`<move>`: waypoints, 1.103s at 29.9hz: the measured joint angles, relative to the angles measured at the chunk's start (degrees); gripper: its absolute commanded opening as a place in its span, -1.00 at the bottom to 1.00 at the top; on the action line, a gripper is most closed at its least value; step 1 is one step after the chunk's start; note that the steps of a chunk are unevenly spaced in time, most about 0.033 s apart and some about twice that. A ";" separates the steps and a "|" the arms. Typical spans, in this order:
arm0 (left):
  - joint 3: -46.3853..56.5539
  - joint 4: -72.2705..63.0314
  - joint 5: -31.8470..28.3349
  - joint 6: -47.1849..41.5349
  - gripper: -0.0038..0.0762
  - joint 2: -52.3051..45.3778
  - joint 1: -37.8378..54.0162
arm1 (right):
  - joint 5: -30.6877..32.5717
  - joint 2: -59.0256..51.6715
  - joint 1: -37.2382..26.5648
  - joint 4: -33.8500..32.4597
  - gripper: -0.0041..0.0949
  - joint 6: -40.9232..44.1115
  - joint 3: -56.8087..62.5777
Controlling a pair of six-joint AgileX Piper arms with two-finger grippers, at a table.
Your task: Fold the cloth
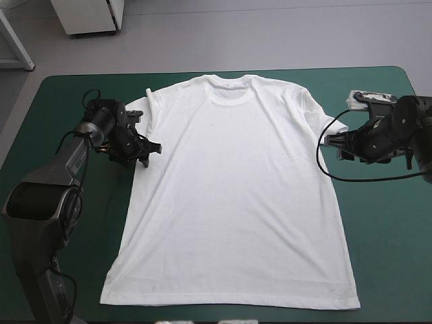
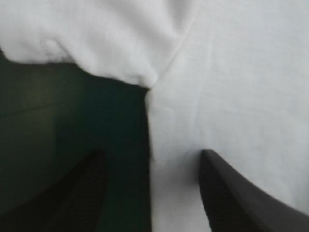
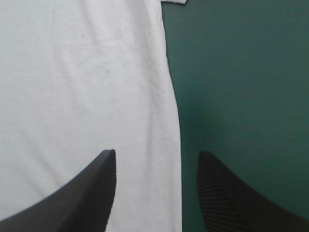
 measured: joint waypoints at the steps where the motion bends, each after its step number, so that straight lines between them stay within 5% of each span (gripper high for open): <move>1: -0.12 0.05 0.08 -0.06 -0.06 0.23 0.00 | 0.00 0.00 0.00 0.00 0.06 0.00 0.00; 7: -0.54 0.19 -0.45 -0.17 -0.92 0.62 -0.58 | 0.00 0.34 0.00 -0.19 0.06 -0.11 0.00; 33: -0.55 1.04 -1.25 0.06 -0.93 0.62 -2.41 | -7.87 22.80 3.77 -0.90 0.06 -4.12 -6.86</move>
